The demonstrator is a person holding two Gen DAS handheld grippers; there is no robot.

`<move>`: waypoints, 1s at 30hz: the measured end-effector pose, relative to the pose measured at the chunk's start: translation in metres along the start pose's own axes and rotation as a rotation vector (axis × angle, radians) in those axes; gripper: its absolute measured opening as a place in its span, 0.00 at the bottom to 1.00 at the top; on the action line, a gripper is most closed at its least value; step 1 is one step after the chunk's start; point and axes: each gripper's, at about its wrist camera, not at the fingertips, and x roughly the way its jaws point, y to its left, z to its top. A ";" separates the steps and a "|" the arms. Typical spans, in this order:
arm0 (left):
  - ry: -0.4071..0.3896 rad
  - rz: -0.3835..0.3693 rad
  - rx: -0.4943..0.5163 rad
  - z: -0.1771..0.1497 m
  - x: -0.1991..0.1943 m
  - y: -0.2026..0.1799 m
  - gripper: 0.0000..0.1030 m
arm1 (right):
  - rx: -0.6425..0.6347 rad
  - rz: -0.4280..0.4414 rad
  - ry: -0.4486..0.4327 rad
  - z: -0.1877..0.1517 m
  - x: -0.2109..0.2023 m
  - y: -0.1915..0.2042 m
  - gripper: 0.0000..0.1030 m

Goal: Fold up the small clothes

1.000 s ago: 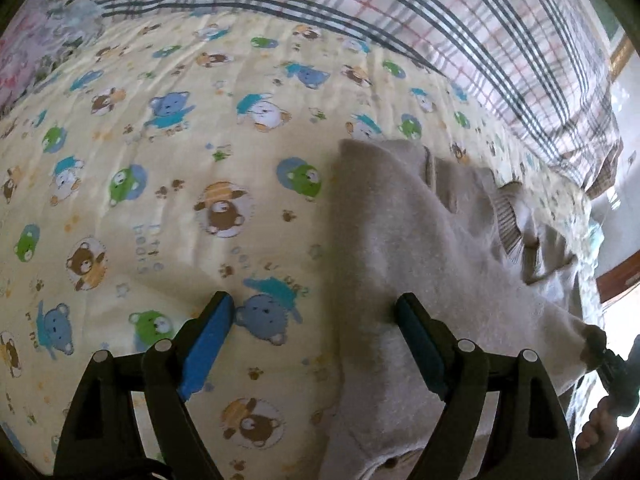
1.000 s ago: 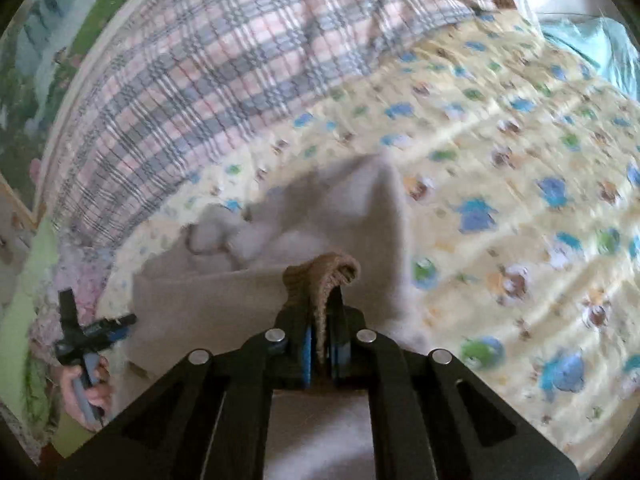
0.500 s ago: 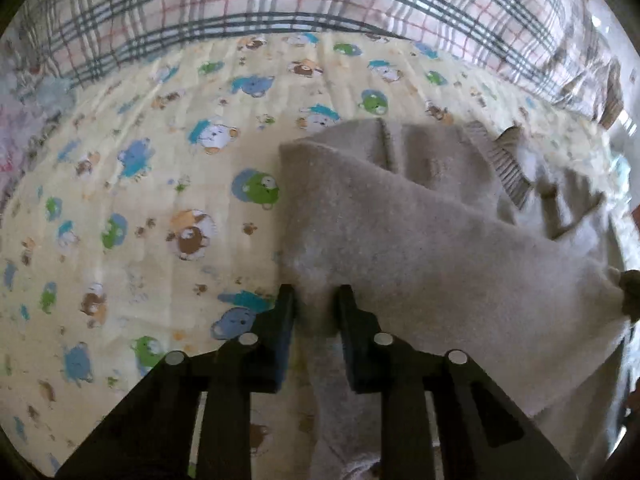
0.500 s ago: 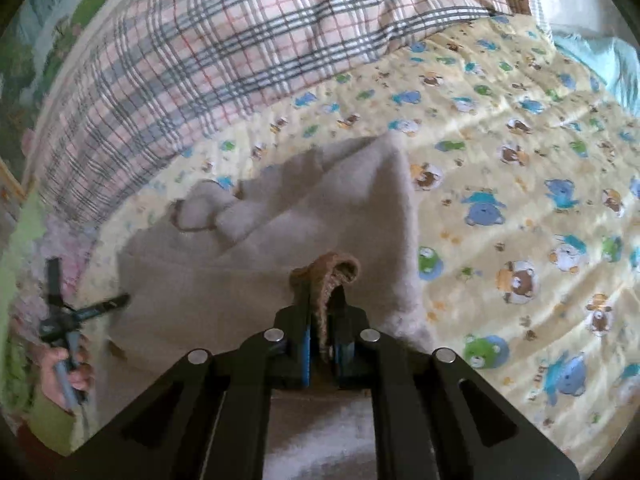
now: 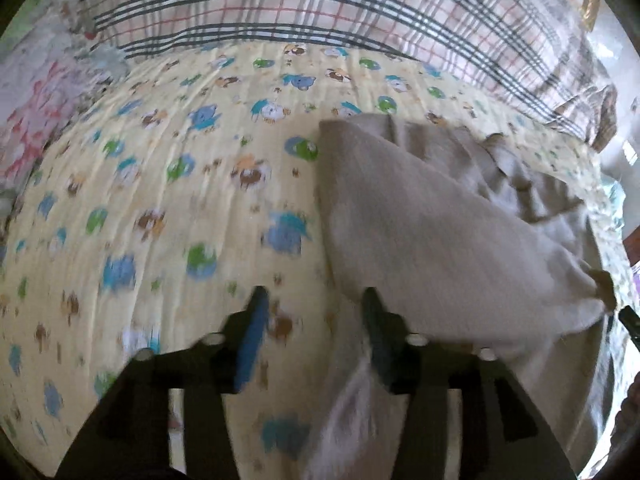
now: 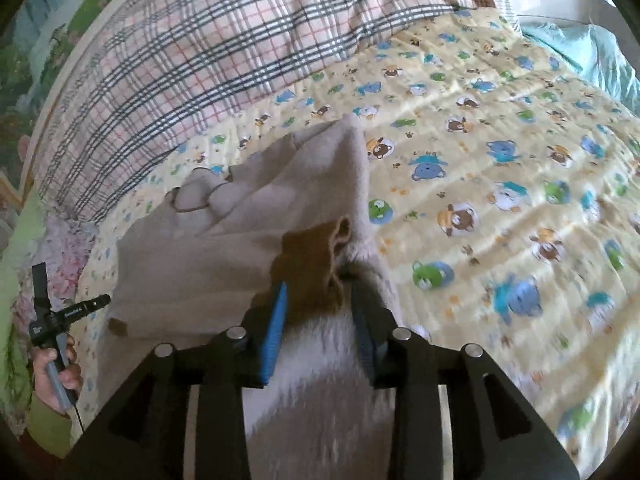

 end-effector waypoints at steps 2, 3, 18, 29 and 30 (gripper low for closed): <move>0.001 -0.010 -0.001 -0.011 -0.005 -0.005 0.54 | -0.009 0.004 0.005 -0.004 -0.005 0.000 0.36; 0.006 -0.013 0.003 -0.012 -0.007 -0.007 0.54 | -0.011 0.008 0.008 -0.005 -0.005 -0.001 0.36; 0.077 -0.033 0.039 -0.086 -0.042 0.003 0.70 | -0.057 0.067 -0.008 -0.004 -0.035 -0.001 0.48; 0.066 -0.123 -0.030 -0.188 -0.110 0.012 0.73 | -0.046 0.083 0.039 -0.085 -0.082 -0.041 0.48; 0.062 -0.132 -0.030 -0.193 -0.114 0.011 0.75 | -0.048 0.091 0.041 -0.092 -0.086 -0.042 0.48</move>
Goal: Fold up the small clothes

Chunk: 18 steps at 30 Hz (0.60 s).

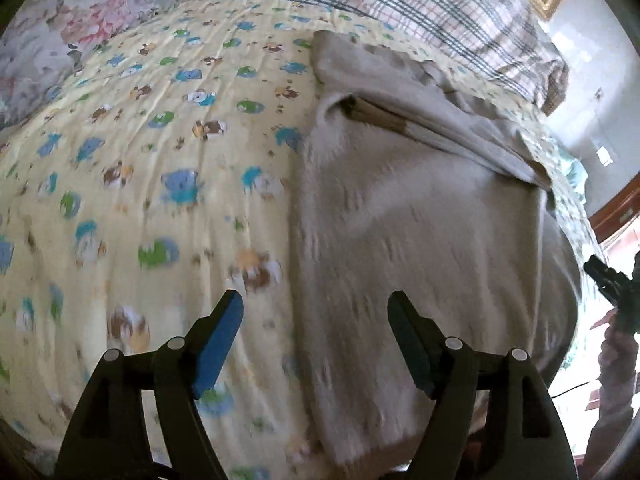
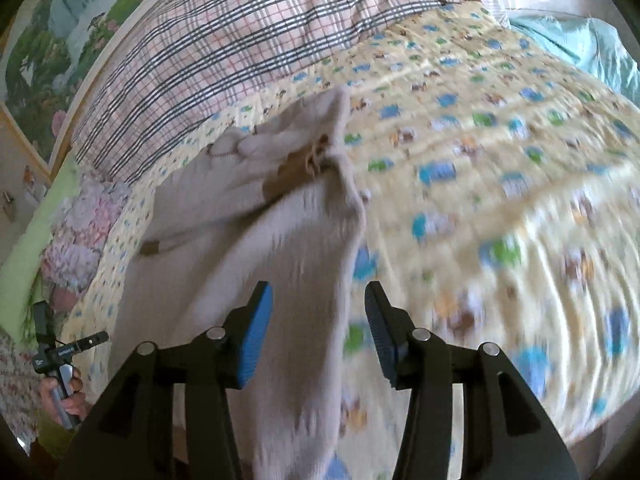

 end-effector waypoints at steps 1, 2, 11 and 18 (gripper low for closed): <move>-0.001 -0.016 0.002 -0.007 -0.004 -0.002 0.75 | -0.003 0.014 0.003 -0.010 -0.004 -0.001 0.48; -0.002 -0.029 0.007 -0.014 -0.008 -0.005 0.75 | -0.004 0.023 0.005 -0.015 -0.006 -0.001 0.48; 0.006 -0.065 0.025 -0.059 -0.023 -0.015 0.75 | -0.039 0.077 0.081 -0.076 -0.022 0.003 0.48; 0.039 -0.078 -0.027 -0.089 -0.018 -0.006 0.75 | -0.072 0.101 0.105 -0.097 -0.023 0.008 0.48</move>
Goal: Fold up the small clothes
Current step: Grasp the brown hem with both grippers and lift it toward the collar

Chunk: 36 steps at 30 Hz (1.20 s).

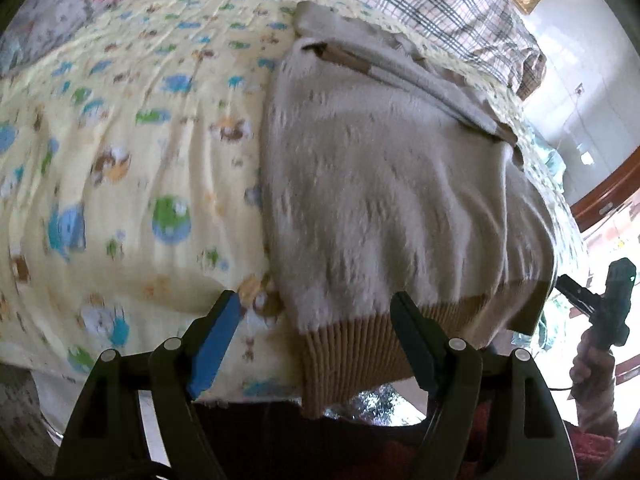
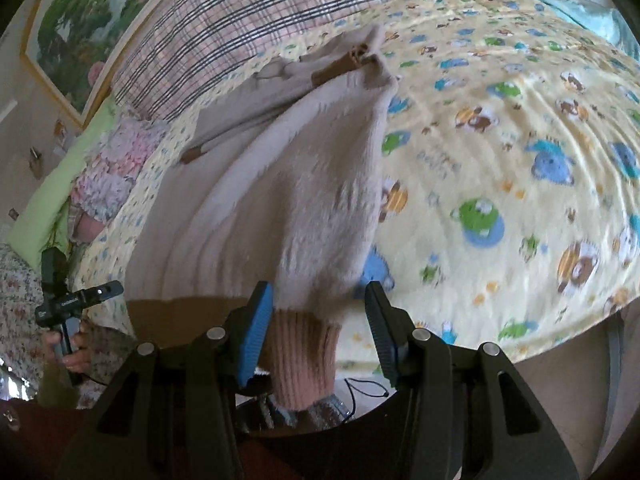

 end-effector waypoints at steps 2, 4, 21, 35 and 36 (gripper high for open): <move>0.008 -0.011 -0.010 -0.005 0.003 0.001 0.75 | 0.007 0.012 -0.005 -0.003 0.000 -0.002 0.48; 0.014 -0.020 -0.016 -0.009 0.006 -0.001 0.75 | 0.024 0.030 -0.007 -0.006 0.001 -0.005 0.48; -0.002 0.018 0.122 -0.010 0.007 -0.021 0.07 | 0.061 0.178 -0.039 -0.011 -0.007 -0.025 0.07; 0.070 -0.056 0.046 -0.014 0.021 -0.011 0.41 | 0.058 0.183 0.024 -0.017 0.006 -0.040 0.21; 0.064 -0.053 0.043 -0.013 0.022 -0.012 0.42 | 0.055 0.191 0.021 -0.016 0.007 -0.039 0.22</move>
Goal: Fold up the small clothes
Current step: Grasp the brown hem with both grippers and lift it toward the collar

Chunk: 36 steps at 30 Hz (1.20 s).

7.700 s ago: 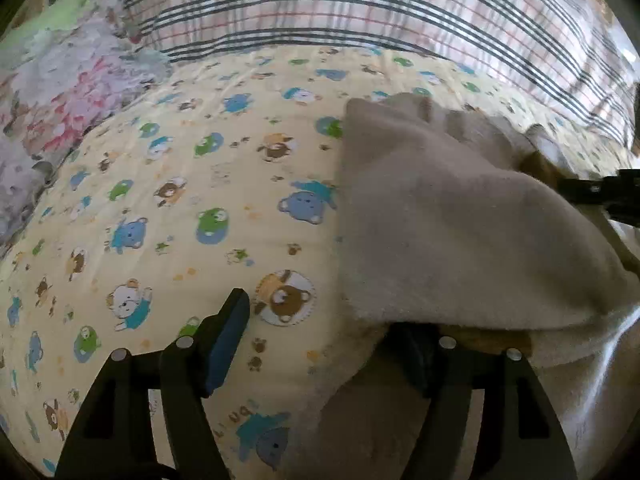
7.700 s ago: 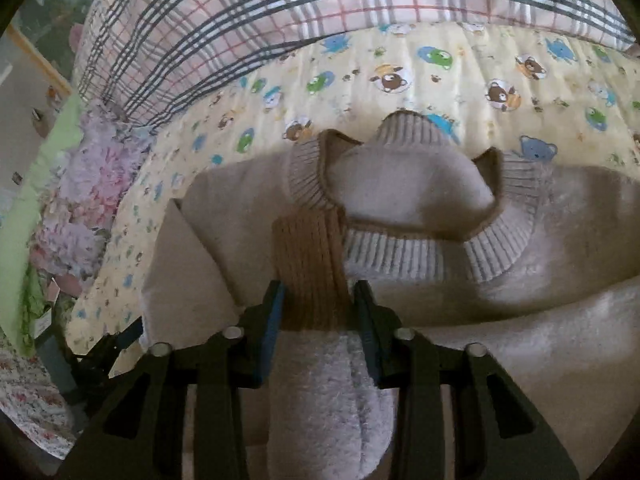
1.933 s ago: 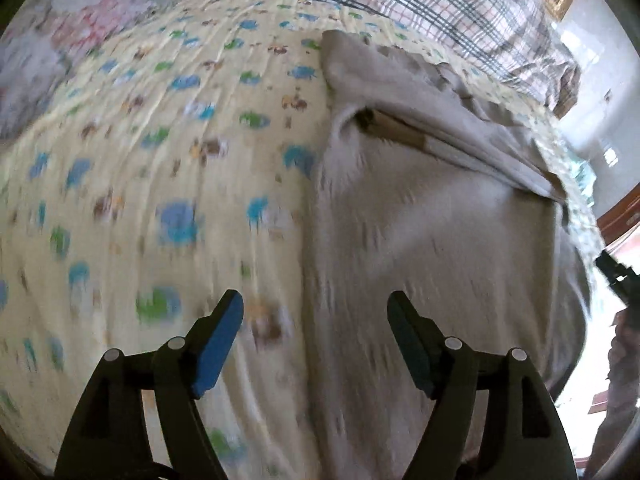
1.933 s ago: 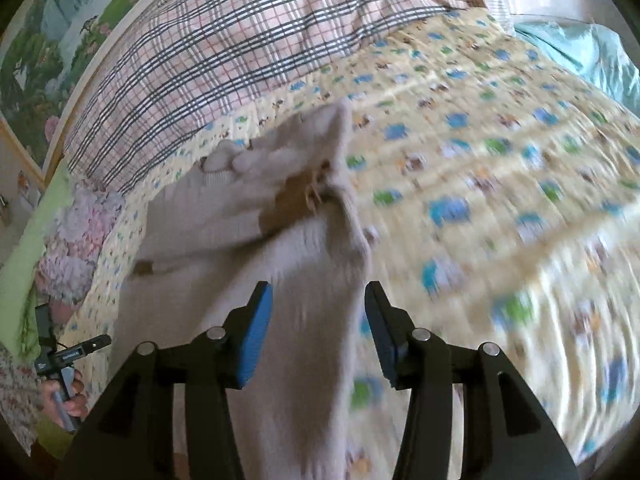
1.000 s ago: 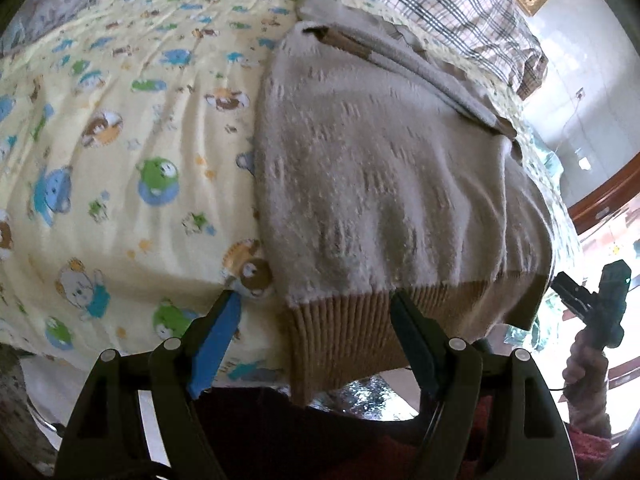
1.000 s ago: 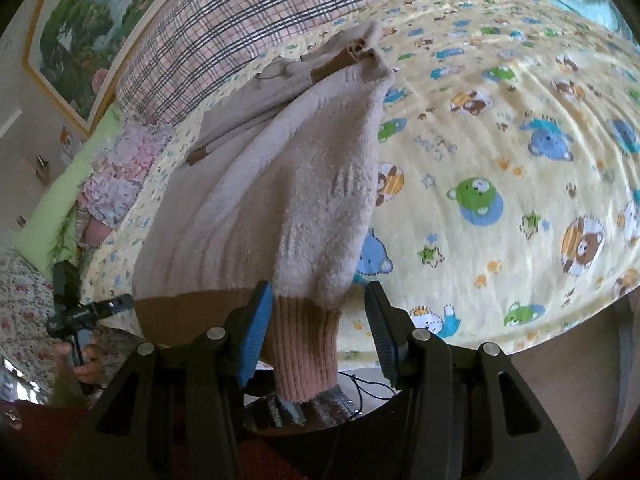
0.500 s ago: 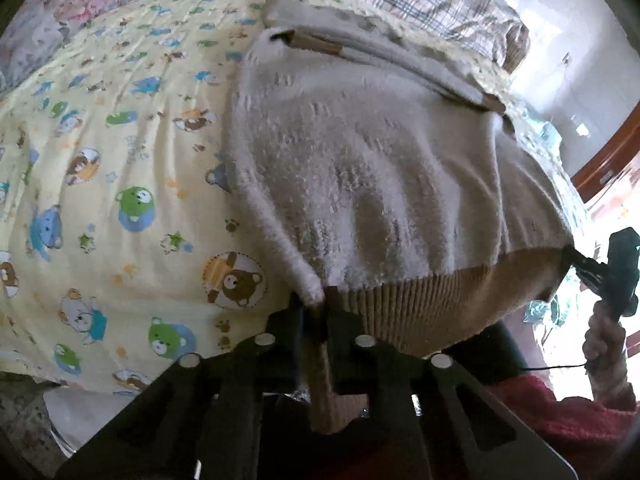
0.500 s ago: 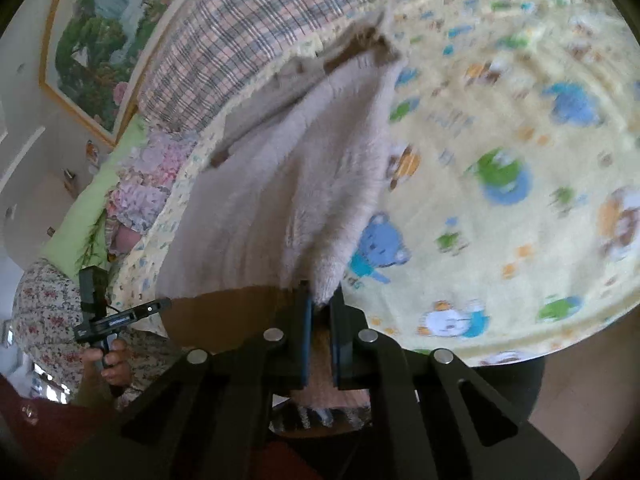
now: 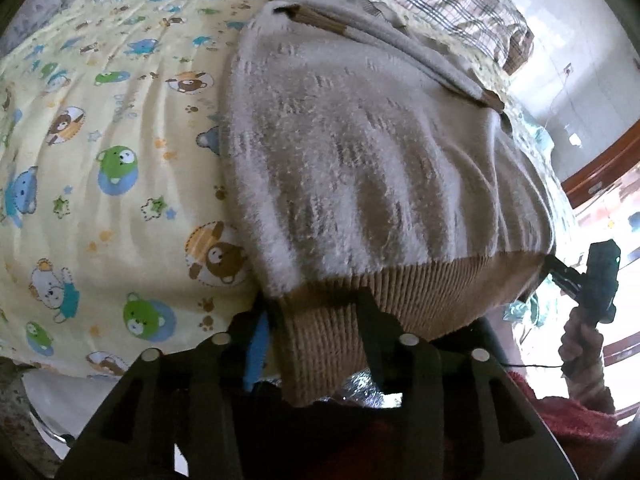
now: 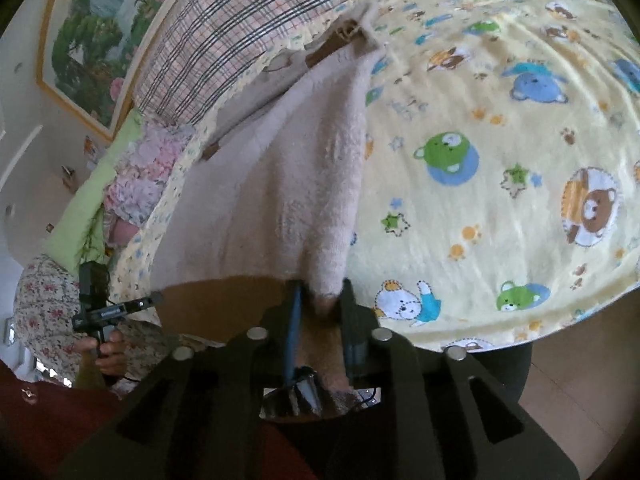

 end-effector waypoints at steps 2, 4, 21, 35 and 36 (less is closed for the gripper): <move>-0.011 0.018 0.017 0.001 0.002 -0.006 0.42 | -0.003 0.015 -0.003 0.001 0.003 0.002 0.22; -0.026 0.046 0.052 0.001 0.003 -0.012 0.32 | -0.010 0.023 -0.006 -0.001 0.004 0.003 0.22; -0.347 -0.119 0.125 0.054 -0.075 -0.038 0.05 | -0.008 0.368 -0.180 0.050 -0.051 0.032 0.07; -0.564 -0.074 0.118 0.226 -0.081 -0.059 0.05 | 0.047 0.298 -0.370 0.207 -0.017 0.028 0.07; -0.568 -0.065 0.112 0.240 -0.076 -0.059 0.05 | 0.059 0.274 -0.370 0.220 -0.010 0.026 0.07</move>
